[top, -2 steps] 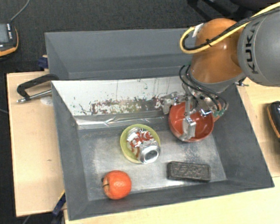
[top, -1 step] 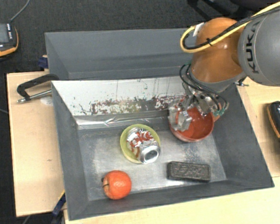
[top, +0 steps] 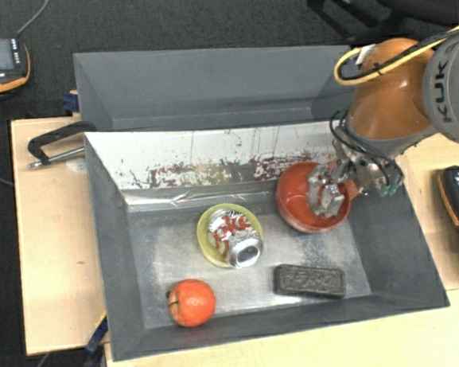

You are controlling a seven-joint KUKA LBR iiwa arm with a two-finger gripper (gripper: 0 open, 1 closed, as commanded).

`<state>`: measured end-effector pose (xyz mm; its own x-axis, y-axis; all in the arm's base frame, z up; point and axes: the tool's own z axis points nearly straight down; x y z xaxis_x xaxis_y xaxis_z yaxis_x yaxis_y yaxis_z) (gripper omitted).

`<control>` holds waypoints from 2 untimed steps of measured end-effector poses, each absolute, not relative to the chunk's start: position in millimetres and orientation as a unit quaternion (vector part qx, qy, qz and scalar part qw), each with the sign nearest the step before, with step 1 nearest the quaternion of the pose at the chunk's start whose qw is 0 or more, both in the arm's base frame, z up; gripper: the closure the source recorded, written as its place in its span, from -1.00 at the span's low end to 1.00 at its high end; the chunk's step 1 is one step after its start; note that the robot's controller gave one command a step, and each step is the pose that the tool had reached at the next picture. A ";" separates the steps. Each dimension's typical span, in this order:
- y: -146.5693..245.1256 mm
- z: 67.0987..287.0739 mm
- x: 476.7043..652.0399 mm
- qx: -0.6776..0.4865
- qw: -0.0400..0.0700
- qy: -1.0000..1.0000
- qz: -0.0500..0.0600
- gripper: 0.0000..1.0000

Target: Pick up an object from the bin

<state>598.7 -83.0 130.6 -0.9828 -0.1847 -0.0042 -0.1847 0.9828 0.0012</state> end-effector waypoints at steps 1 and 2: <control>-68.4 115.5 586.0 -0.009 0.002 1.000 0.002 1.00; -71.4 100.8 587.1 0.025 0.003 1.000 0.003 1.00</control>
Offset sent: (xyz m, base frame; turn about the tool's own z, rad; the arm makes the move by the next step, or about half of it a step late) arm -0.0135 0.0134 -0.0157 0.1677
